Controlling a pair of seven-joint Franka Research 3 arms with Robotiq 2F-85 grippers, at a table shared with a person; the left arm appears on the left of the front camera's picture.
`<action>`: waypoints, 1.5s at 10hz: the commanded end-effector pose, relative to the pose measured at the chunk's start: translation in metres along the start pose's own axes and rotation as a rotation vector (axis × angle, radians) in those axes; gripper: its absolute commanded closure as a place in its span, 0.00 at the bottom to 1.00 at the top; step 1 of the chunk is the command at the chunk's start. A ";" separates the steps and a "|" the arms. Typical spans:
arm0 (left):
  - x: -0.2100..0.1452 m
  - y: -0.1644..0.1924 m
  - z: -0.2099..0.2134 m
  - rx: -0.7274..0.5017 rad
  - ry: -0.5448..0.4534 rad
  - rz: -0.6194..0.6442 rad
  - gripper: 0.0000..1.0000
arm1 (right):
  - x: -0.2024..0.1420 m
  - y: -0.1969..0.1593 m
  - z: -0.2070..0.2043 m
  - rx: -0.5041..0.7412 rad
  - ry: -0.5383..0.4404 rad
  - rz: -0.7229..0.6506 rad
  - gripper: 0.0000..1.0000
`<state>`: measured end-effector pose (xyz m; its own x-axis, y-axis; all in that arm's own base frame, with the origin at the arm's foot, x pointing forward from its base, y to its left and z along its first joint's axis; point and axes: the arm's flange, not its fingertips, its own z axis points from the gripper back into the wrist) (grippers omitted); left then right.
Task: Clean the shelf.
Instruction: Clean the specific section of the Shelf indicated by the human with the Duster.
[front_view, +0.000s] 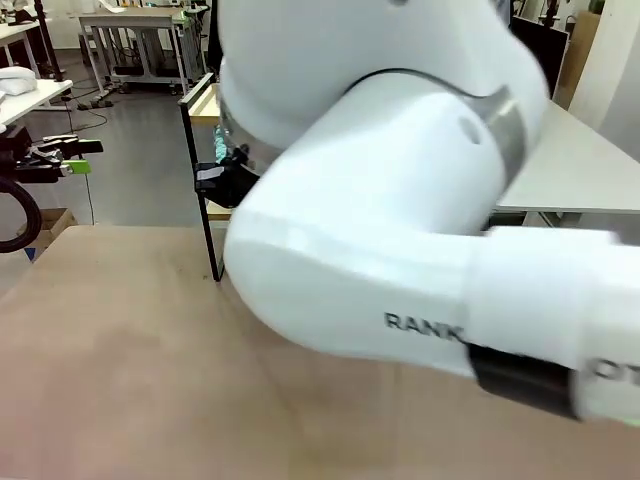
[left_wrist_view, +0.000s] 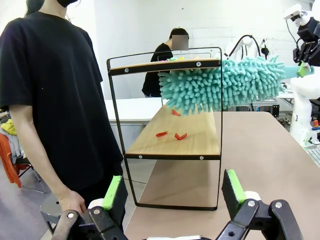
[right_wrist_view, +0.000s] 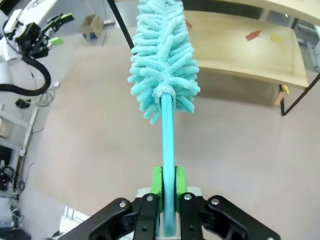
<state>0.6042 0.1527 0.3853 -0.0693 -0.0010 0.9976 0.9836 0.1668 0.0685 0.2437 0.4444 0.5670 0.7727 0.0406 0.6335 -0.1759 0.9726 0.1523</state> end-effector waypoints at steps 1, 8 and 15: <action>0.002 0.000 0.000 0.000 0.004 -0.017 0.00 | 0.019 0.029 -0.020 -0.026 -0.032 -0.037 0.87; 0.002 0.000 0.000 0.000 0.004 -0.017 0.00 | 0.050 0.069 -0.073 -0.045 -0.029 -0.091 0.87; 0.002 0.000 0.000 0.000 0.004 -0.017 0.00 | 0.065 0.085 -0.122 -0.066 -0.026 -0.203 0.87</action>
<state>0.6043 0.1526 0.3853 -0.0693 -0.0010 0.9976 0.9836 0.1667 0.0685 0.3254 0.5142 0.5265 0.7862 -0.1185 0.6065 -0.0007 0.9813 0.1926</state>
